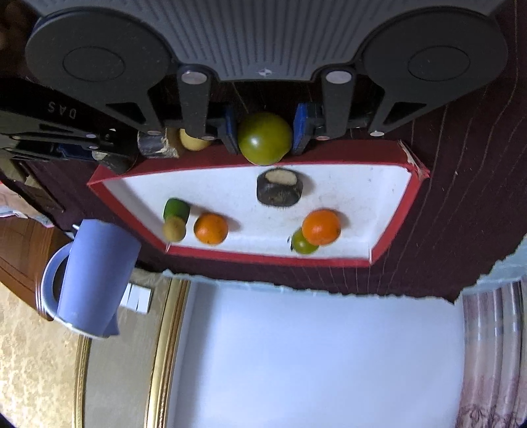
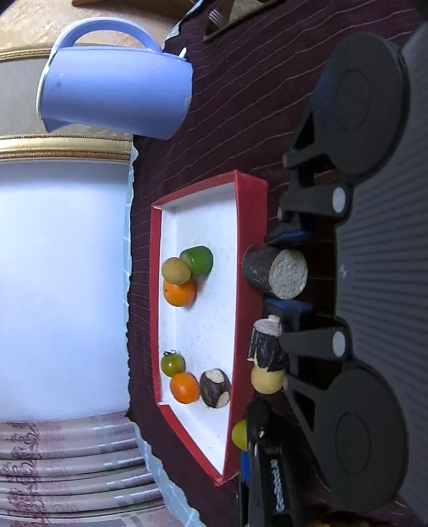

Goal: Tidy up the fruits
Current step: 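Carry the green tomato with the left tool over the tray while the right tool carries the dark piece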

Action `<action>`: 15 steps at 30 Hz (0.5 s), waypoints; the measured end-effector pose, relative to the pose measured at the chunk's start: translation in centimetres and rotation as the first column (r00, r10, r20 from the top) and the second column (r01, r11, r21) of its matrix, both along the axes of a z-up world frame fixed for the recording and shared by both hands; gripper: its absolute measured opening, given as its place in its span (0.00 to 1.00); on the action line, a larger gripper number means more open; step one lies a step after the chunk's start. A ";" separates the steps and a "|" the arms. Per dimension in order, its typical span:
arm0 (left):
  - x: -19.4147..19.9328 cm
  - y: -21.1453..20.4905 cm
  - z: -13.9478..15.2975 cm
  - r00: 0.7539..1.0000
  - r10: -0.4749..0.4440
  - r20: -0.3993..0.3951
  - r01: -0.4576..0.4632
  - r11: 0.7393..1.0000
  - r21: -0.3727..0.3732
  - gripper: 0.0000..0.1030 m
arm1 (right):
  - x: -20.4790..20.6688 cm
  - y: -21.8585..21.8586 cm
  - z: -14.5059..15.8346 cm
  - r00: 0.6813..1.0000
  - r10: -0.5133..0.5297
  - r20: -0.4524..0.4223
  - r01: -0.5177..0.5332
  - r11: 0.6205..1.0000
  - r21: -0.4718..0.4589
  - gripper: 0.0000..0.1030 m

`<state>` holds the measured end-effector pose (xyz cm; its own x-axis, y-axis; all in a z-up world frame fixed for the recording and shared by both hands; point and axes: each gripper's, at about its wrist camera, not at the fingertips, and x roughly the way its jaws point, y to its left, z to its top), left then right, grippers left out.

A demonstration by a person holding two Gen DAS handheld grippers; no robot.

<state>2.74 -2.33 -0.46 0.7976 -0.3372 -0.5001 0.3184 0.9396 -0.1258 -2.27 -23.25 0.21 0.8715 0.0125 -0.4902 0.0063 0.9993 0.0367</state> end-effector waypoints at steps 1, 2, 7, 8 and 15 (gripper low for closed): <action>-0.1 -0.1 0.1 1.000 0.003 0.011 -0.003 1.000 0.005 0.32 | -0.1 -0.1 0.0 1.000 -0.003 0.007 0.003 1.000 0.006 0.31; -0.2 -0.1 0.1 1.000 0.007 0.019 -0.007 1.000 0.009 0.32 | -0.2 -0.2 0.1 1.000 -0.006 0.015 0.006 1.000 0.012 0.31; -0.2 -0.3 0.3 1.000 0.015 0.026 -0.015 1.000 0.022 0.32 | -0.5 -0.3 0.6 0.999 -0.011 0.049 0.009 0.999 0.035 0.31; -0.2 -0.4 0.3 1.000 0.016 0.026 -0.017 1.000 0.026 0.32 | -0.5 -0.3 0.7 0.998 -0.009 0.054 0.007 0.999 0.039 0.31; -0.3 -0.8 0.4 0.999 0.028 0.027 -0.030 0.998 0.062 0.32 | -0.6 0.4 1.1 0.998 0.003 0.070 -0.006 0.999 0.038 0.31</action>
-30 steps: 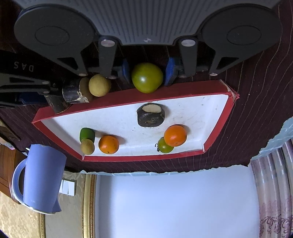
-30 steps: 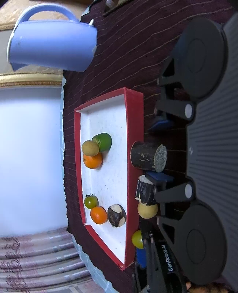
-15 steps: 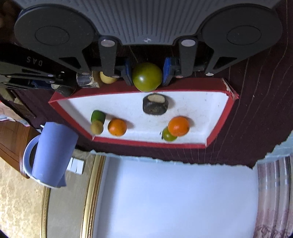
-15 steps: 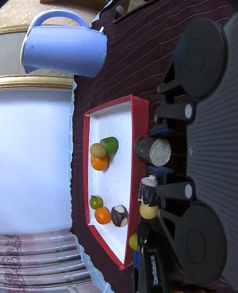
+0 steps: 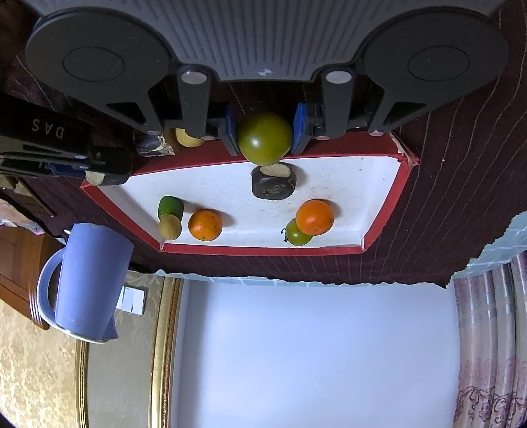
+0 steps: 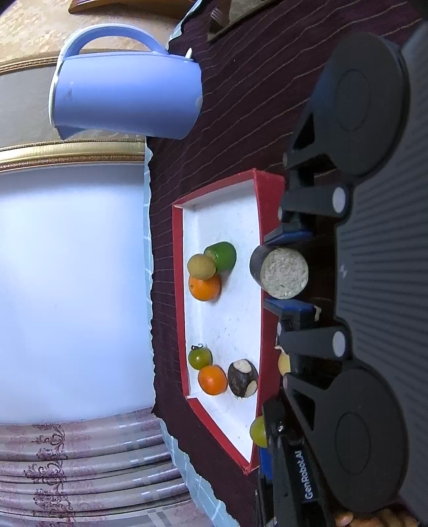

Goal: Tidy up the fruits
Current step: 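Carry the green tomato with the left tool over the tray while the right tool carries the dark piece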

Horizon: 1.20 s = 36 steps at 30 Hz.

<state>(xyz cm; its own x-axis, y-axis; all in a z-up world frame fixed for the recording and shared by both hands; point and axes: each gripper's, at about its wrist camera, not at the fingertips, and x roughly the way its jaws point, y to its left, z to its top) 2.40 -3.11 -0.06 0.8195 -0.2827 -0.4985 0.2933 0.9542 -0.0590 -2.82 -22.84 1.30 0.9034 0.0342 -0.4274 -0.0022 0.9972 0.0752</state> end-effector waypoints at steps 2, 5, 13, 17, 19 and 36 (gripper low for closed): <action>0.1 -0.1 0.1 1.000 0.003 -0.004 -0.003 1.000 0.006 0.32 | -0.1 0.2 0.2 1.000 0.001 0.008 -0.001 1.000 -0.001 0.31; 0.1 -0.3 0.1 1.000 0.006 -0.007 -0.006 1.000 0.015 0.32 | -0.2 0.4 0.5 1.000 0.007 0.020 -0.007 1.000 -0.003 0.30; 0.2 -0.5 0.4 1.000 0.011 -0.016 -0.010 1.000 0.029 0.32 | -0.3 0.6 0.9 0.999 0.022 0.027 -0.022 1.000 -0.002 0.30; 0.3 -0.6 0.5 1.000 0.012 -0.020 -0.011 0.999 0.037 0.32 | -0.4 0.5 1.1 0.999 0.021 0.031 -0.021 1.000 0.000 0.30; 0.4 -0.5 0.6 1.000 0.013 -0.024 -0.013 0.999 0.033 0.32 | -0.5 0.6 1.3 0.999 0.023 0.039 -0.023 1.000 0.000 0.30; -0.8 0.2 3.2 0.994 0.025 0.106 -0.027 0.999 0.021 0.32 | -0.5 0.8 2.3 0.997 0.019 0.071 -0.019 1.000 -0.001 0.30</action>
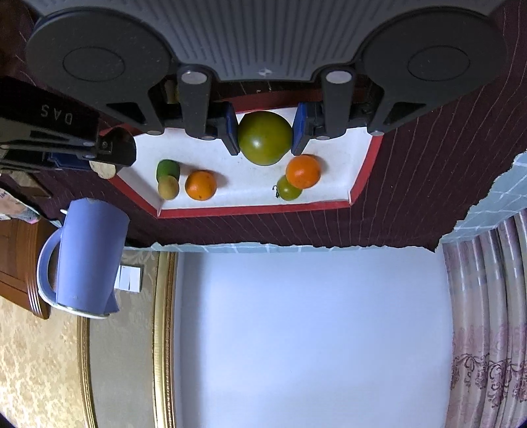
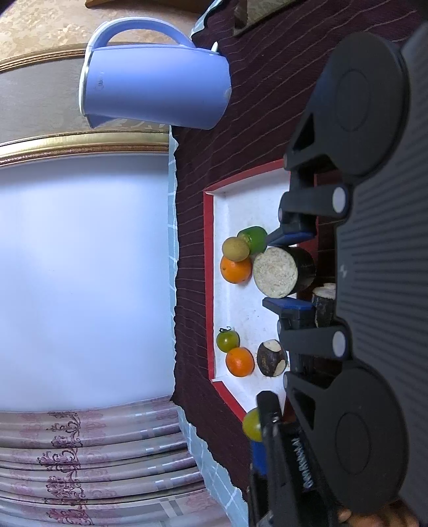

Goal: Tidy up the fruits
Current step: 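Carry the green tomato with the left tool over the tray while the right tool carries the dark piece, then lower the tomato beside the orange and open the left tool while the right tool releases the dark piece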

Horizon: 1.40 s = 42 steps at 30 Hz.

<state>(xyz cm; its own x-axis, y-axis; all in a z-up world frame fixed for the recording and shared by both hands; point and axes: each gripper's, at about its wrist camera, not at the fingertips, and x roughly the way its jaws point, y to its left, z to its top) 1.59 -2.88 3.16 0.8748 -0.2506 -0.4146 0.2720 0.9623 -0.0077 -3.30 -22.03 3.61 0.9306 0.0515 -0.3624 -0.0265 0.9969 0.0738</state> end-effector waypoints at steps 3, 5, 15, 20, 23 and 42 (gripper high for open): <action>0.4 0.3 0.0 1.000 -0.001 -0.010 0.001 1.000 -0.012 0.32 | 0.0 0.1 0.1 1.000 0.000 0.005 0.000 1.000 -0.001 0.30; 0.8 0.2 -0.1 1.000 0.004 -0.022 -0.004 1.000 -0.005 0.32 | 0.1 0.2 0.2 1.000 0.002 0.007 -0.002 1.000 -0.004 0.30; 2.0 -1.0 -0.1 1.000 0.023 -0.021 -0.022 0.999 0.047 0.32 | 0.4 0.2 0.5 1.000 0.005 0.015 -0.005 1.000 -0.010 0.30; 2.8 -1.6 -0.3 0.999 0.029 -0.022 -0.028 0.997 0.067 0.32 | 0.8 0.2 0.4 1.000 0.001 0.012 -0.001 1.000 -0.011 0.30; 3.2 -1.9 -0.1 0.999 0.041 -0.008 -0.040 0.996 0.077 0.32 | 1.1 0.2 0.4 1.000 -0.003 0.017 0.003 1.000 -0.008 0.30; 6.5 -3.4 -0.1 0.992 0.116 0.058 -0.122 0.985 0.123 0.32 | 4.2 -0.6 -0.3 0.998 -0.022 0.057 0.020 0.999 0.028 0.30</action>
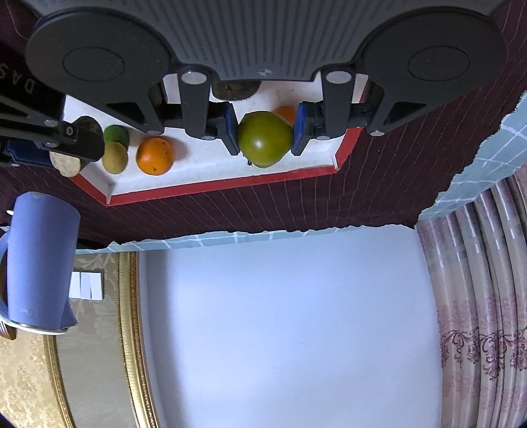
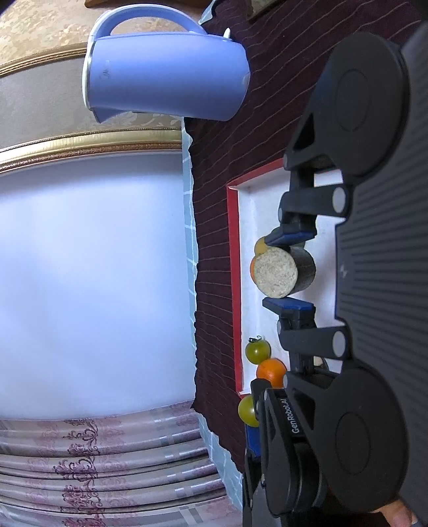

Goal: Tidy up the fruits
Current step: 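Lower the tomato beside the orange and open the left tool while the right tool releases the dark piece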

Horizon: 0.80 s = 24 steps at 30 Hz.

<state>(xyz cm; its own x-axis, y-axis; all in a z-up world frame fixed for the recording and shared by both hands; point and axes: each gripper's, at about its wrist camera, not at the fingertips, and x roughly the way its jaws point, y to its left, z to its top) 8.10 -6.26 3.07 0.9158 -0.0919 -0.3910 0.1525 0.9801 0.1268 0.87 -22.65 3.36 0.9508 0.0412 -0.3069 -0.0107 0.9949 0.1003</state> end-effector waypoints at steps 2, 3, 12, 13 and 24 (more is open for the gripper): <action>0.3 0.0 0.0 1.000 0.006 -0.002 -0.006 1.000 0.004 0.32 | 0.2 0.0 -0.1 1.000 -0.003 0.001 0.003 1.000 0.000 0.30; 0.5 -0.1 -0.1 1.000 0.008 -0.003 -0.008 1.000 0.007 0.32 | 0.2 0.0 -0.1 1.000 -0.003 0.001 0.003 1.000 0.000 0.30; 2.1 -0.2 -0.3 0.999 0.029 -0.034 -0.028 0.999 0.016 0.32 | 1.0 0.1 0.1 1.000 -0.005 -0.006 0.005 1.000 -0.008 0.30; 2.3 -0.1 -0.3 0.999 0.031 -0.039 -0.031 0.999 0.013 0.32 | 1.2 0.2 0.2 1.000 -0.006 -0.006 0.006 1.000 -0.011 0.30; 3.6 -0.2 -0.3 0.998 0.044 -0.052 -0.043 0.999 0.014 0.32 | 2.8 1.0 1.2 1.000 -0.006 0.003 0.006 0.999 -0.051 0.30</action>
